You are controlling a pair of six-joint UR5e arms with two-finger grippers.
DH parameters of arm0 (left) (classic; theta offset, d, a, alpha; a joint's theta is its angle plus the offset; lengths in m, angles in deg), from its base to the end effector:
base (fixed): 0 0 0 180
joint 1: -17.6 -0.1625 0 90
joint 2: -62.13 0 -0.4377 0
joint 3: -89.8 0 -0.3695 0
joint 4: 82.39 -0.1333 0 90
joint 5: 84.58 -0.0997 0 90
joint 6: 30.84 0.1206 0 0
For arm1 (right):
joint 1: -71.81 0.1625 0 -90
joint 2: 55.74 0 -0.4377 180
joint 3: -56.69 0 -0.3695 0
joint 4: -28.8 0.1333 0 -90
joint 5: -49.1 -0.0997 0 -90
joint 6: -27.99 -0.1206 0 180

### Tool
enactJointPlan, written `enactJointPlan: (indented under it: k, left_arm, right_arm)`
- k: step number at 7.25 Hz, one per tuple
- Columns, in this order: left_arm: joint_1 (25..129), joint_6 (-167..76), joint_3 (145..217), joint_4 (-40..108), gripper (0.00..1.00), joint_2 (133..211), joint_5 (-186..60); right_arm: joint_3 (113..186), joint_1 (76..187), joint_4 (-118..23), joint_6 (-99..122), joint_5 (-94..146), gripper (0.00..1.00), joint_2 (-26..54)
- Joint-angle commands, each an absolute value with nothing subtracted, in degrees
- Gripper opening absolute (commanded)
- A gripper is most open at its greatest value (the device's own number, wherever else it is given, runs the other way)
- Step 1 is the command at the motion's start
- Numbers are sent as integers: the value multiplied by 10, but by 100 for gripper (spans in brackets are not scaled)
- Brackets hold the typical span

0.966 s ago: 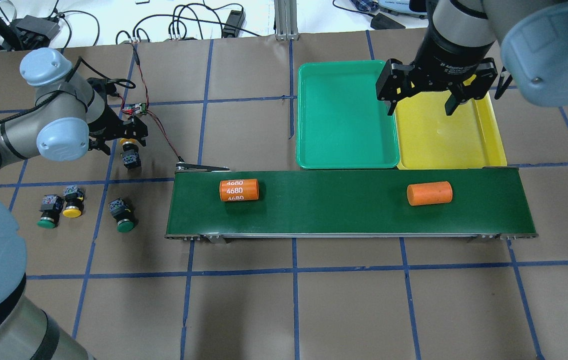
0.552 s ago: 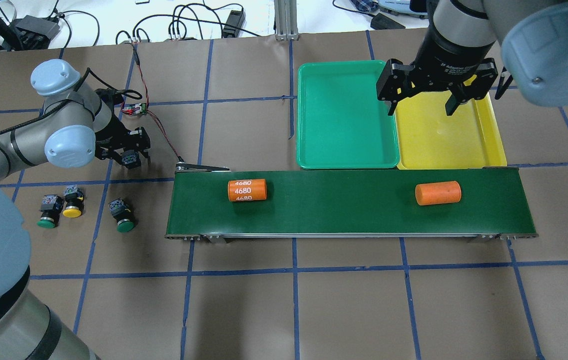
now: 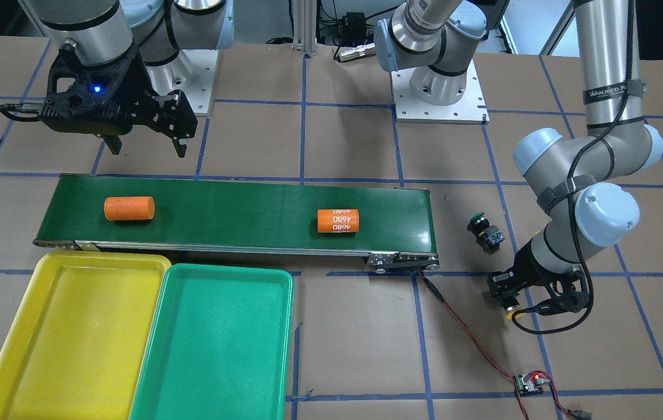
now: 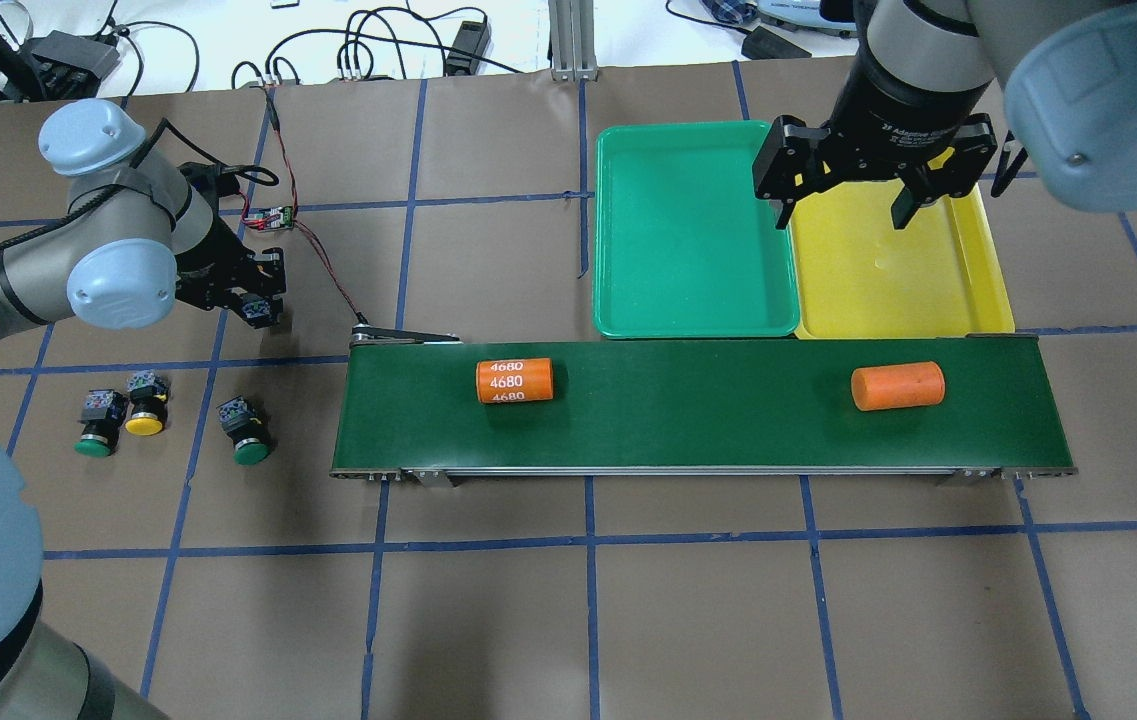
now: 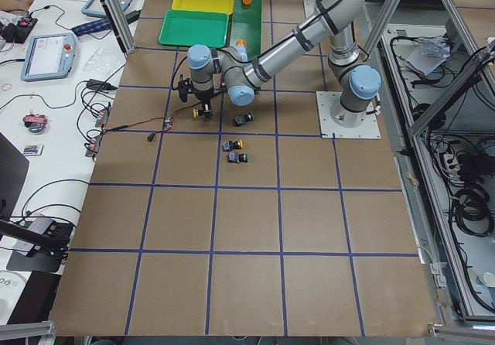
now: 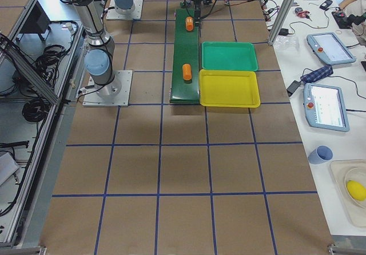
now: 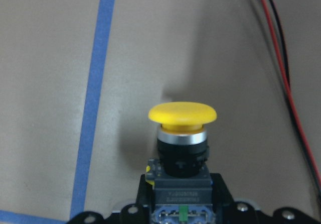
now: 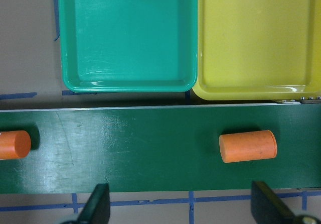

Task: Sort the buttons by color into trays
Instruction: 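Grasp the yellow-capped button with the left gripper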

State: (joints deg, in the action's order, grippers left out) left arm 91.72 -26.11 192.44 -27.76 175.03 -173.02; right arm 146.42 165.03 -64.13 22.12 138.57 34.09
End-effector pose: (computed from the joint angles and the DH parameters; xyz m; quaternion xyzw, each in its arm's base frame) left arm 0.0247 -0.5859 0.2301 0.0972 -0.9952 0.0010 0.0137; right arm 0.1610 -0.4684 0.4857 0.0230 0.9994 -0.0260 0.0067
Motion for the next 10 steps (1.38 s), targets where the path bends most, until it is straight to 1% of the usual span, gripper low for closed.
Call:
enactJointPlan:
  k: [1, 2, 4, 5, 9, 10]
  left_arm:
    - [947, -260, 1958, -194, 0, 1653, -1701]
    - [974, -266, 2012, -199, 0, 1604, -1697]
    - [1031, -272, 2049, -194, 0, 1559, -1703]
    - [1057, -267, 2071, -199, 0, 1552, -1703]
    - [1062, -258, 2077, -203, 0, 1569, -1703]
    - [1060, -260, 2077, -204, 37, 1576, -1701]
  right_arm:
    - [1464, 1647, -641, 222, 1387, 100, 341]
    - [1466, 1649, -642, 222, 1387, 100, 340]
    - [1466, 1649, -642, 221, 1383, 100, 340]
    - [1466, 1647, -642, 222, 1382, 100, 340]
    - [1467, 1644, -641, 222, 1381, 100, 340]
    - [1467, 1644, -641, 222, 1382, 100, 341]
